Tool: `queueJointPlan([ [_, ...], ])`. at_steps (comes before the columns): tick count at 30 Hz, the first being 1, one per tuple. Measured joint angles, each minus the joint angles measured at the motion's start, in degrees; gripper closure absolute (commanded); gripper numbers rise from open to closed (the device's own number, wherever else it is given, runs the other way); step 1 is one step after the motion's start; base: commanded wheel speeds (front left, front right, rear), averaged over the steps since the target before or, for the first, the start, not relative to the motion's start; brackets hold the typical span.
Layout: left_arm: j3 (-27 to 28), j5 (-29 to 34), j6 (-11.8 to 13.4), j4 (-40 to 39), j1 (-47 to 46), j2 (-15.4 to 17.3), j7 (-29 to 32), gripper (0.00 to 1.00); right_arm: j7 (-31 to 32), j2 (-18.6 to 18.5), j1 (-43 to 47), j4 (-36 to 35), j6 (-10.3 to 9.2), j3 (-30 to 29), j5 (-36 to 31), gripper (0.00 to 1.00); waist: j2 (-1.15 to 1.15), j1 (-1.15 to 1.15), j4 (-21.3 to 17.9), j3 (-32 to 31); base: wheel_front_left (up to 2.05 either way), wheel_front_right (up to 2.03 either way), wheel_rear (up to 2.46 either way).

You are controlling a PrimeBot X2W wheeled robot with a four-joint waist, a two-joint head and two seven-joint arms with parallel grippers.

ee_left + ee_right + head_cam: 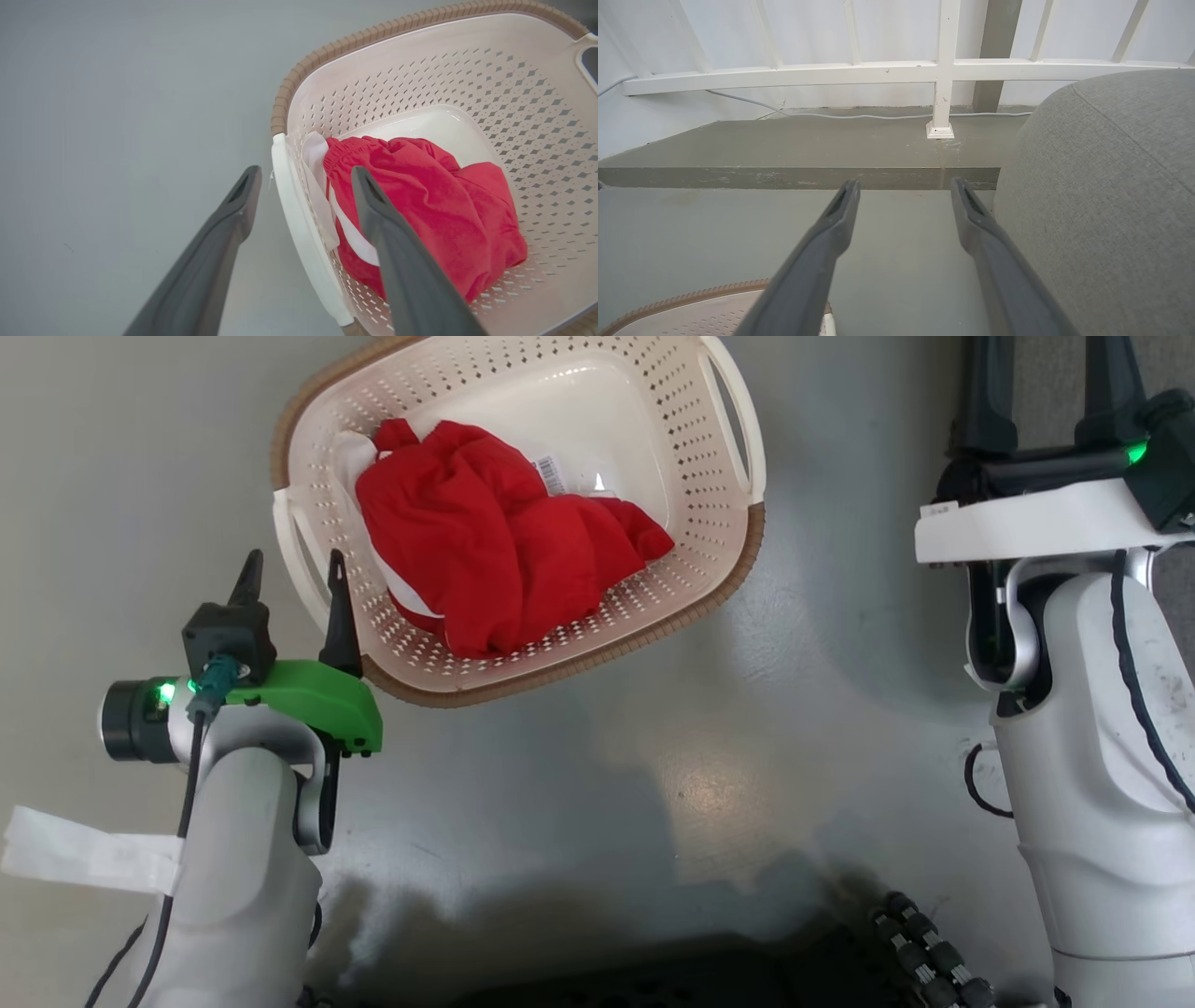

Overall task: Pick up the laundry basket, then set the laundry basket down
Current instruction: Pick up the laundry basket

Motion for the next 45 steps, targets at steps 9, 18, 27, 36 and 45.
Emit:
queueJointPlan([
  [9, 2.09, -1.49, 0.19, 4.86, -2.3, 0.16, 0.0, 0.0, 0.0, 0.03, -1.33, -1.01, 0.0, 0.14, 0.01, 0.0, 0.0, 0.0, -1.39, 2.16, 0.0, 0.0, 0.0],
  [18, 3.35, -1.92, 0.49, 7.55, -4.77, 0.32, 0.0, 0.0, 0.0, 0.05, -1.35, -1.24, -0.02, -0.4, 0.01, 0.0, 0.0, -0.01, -2.24, 3.6, 0.0, 0.0, 0.0],
  [27, 3.68, -1.99, 0.51, 10.57, -6.98, 0.19, 0.0, 0.64, 0.0, 0.08, -1.38, -1.29, -0.02, -0.34, 0.08, 0.0, 0.0, -0.01, -2.42, 3.99, 0.0, 0.0, 0.0],
  [36, 4.15, -1.94, 0.77, 11.59, -8.51, 0.32, 0.0, 1.0, 0.0, 0.11, -1.51, -1.32, -0.07, -0.32, 0.19, 0.0, 0.0, -0.01, -2.68, 4.05, 0.0, 0.0, 0.0],
  [45, 3.64, -0.88, 0.76, 11.81, -9.95, 0.71, 0.0, 1.0, 0.0, 0.11, -1.59, -1.32, -0.08, -0.13, 0.68, 0.0, 0.0, -0.01, -2.96, 3.87, 0.0, 0.0, 0.0],
])
